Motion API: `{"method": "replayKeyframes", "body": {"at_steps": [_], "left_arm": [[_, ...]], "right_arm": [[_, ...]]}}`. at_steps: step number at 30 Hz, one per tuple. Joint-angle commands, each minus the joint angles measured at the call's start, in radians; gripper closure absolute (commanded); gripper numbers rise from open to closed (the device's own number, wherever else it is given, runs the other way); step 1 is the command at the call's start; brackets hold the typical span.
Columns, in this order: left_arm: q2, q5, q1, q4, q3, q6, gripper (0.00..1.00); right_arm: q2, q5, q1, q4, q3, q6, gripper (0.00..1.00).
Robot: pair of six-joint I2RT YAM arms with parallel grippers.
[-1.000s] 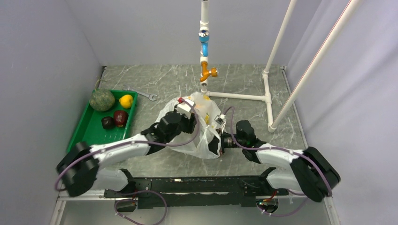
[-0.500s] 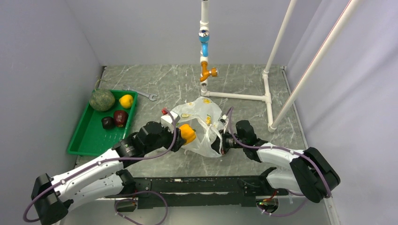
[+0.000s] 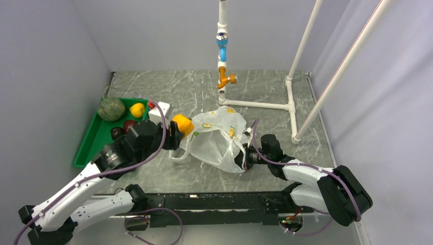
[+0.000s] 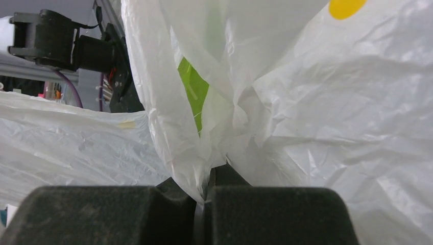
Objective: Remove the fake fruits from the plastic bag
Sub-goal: Take out the fake fruit from the plastic bag, then place the fake fruit in the bin.
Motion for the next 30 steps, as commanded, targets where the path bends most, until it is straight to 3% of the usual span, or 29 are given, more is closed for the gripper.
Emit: {"method": "replayKeyframes", "body": {"at_steps": [1,7,10,15,18,19,21,23,28,30], "left_arm": [[0.096,-0.323,0.104,-0.189,0.119,0.04,0.84],[0.156,-0.505,0.395,-0.131,0.056,0.085,0.81],[0.148,-0.52,0.531,-0.086,-0.016,0.067,0.83],[0.161,-0.601,0.589,-0.183,-0.082,-0.186,0.85],[0.151,-0.574,0.588,-0.195,-0.133,-0.262,0.82],[0.142,-0.572,0.588,-0.205,-0.147,-0.292,0.79],[0.108,-0.576,0.588,-0.213,-0.176,-0.332,0.5],[0.064,-0.599,0.588,-0.218,-0.203,-0.359,0.36],[-0.036,-0.699,0.588,-0.298,-0.204,-0.466,0.15],[-0.061,-0.703,0.588,-0.276,-0.212,-0.448,0.02]], "right_arm": [[-0.011,-0.046,-0.001,0.073,0.022,-0.003,1.0],[-0.053,-0.039,-0.002,0.031,0.025,-0.021,1.0],[-0.086,-0.032,-0.001,0.027,0.015,-0.006,1.0],[-0.089,-0.042,-0.002,0.031,0.025,-0.016,1.0],[-0.078,-0.142,-0.001,0.152,0.002,-0.004,1.0],[-0.071,-0.184,-0.001,0.205,-0.013,0.009,1.0],[-0.056,-0.246,-0.002,0.317,-0.035,0.059,1.0],[-0.046,-0.283,0.002,0.393,-0.045,0.095,1.0],[-0.011,-0.323,0.04,0.453,-0.005,0.114,1.0],[0.005,-0.339,0.07,0.449,0.039,0.112,1.0]]}}
